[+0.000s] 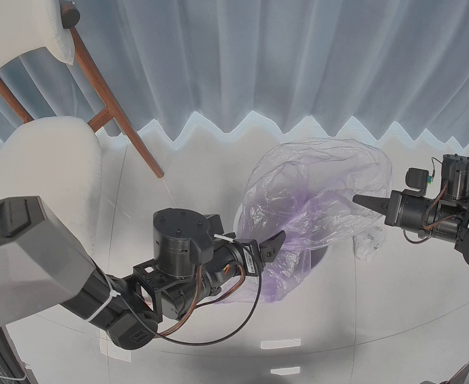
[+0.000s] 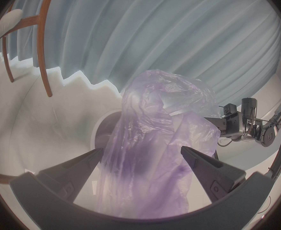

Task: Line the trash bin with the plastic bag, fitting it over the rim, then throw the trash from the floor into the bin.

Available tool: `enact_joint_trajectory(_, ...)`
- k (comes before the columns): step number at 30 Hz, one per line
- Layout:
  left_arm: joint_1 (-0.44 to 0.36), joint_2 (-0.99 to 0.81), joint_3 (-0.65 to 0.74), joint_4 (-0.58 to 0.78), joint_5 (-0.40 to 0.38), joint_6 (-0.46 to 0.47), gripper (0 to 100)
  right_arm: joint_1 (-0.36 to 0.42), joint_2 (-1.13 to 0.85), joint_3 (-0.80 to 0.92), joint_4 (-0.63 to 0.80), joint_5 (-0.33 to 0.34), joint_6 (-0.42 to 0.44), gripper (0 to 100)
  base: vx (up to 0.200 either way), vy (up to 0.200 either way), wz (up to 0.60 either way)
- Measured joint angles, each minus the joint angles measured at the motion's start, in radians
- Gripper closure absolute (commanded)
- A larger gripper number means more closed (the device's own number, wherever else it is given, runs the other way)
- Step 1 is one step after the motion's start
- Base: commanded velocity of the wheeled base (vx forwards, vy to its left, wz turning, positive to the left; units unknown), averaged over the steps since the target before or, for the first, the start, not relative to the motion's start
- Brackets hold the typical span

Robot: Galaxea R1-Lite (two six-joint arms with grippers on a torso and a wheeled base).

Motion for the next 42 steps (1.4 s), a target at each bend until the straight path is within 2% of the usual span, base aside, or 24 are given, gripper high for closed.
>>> enact_joint_trajectory(3, 0.027, 0.004, -0.009, 0.001, -0.001, -0.048, 0, -0.034, -0.001, -0.005, 0.003, 0.076, -0.002, 100, 0.000, 0.000, 0.00)
enact_joint_trajectory(7, 0.073, 0.013, -0.030, 0.004, -0.024, -0.164, 0, -0.077, -0.005, -0.007, 0.006, 0.162, -0.002, 100, 0.000, 0.000, 0.00)
enact_joint_trajectory(12, 0.154, 0.018, -0.046, 0.007, -0.092, -0.194, 0, -0.116, -0.018, 0.001, 0.007, 0.250, -0.002, 100, 0.000, 0.000, 0.00)
enact_joint_trajectory(17, 0.184, 0.016, -0.043, 0.011, -0.179, -0.218, 0, -0.131, -0.039, 0.033, 0.005, 0.269, -0.001, 100, 0.000, 0.000, 0.00)
enact_joint_trajectory(21, 0.160, 0.022, -0.043, 0.005, -0.242, -0.256, 0, -0.135, -0.053, 0.057, 0.005, 0.270, -0.001, 100, 0.000, 0.000, 0.00)
enact_joint_trajectory(25, 0.144, 0.043, -0.049, 0.000, -0.288, -0.262, 0, -0.137, -0.061, 0.071, 0.003, 0.270, -0.002, 100, 0.000, 0.000, 0.00)
enact_joint_trajectory(29, 0.139, 0.071, -0.072, 0.000, -0.292, -0.262, 0, -0.136, -0.067, 0.080, 0.000, 0.270, -0.002, 100, 0.000, 0.000, 0.00)
enact_joint_trajectory(30, 0.139, 0.080, -0.083, 0.000, -0.286, -0.263, 100, -0.136, -0.068, 0.082, 0.000, 0.270, -0.003, 100, 0.000, 0.000, 0.00)
enact_joint_trajectory(34, 0.150, 0.103, -0.119, 0.010, -0.247, -0.265, 100, -0.135, -0.073, 0.087, -0.001, 0.271, -0.002, 100, 0.000, 0.000, 0.00)
enact_joint_trajectory(38, 0.183, 0.108, -0.136, 0.013, -0.240, -0.273, 100, -0.135, -0.069, 0.073, -0.001, 0.265, -0.005, 100, 0.000, 0.000, 0.00)
enact_joint_trajectory(42, 0.217, 0.091, -0.172, 0.038, -0.211, -0.279, 100, -0.134, -0.037, 0.034, -0.001, 0.206, -0.003, 100, 0.000, 0.000, 0.00)
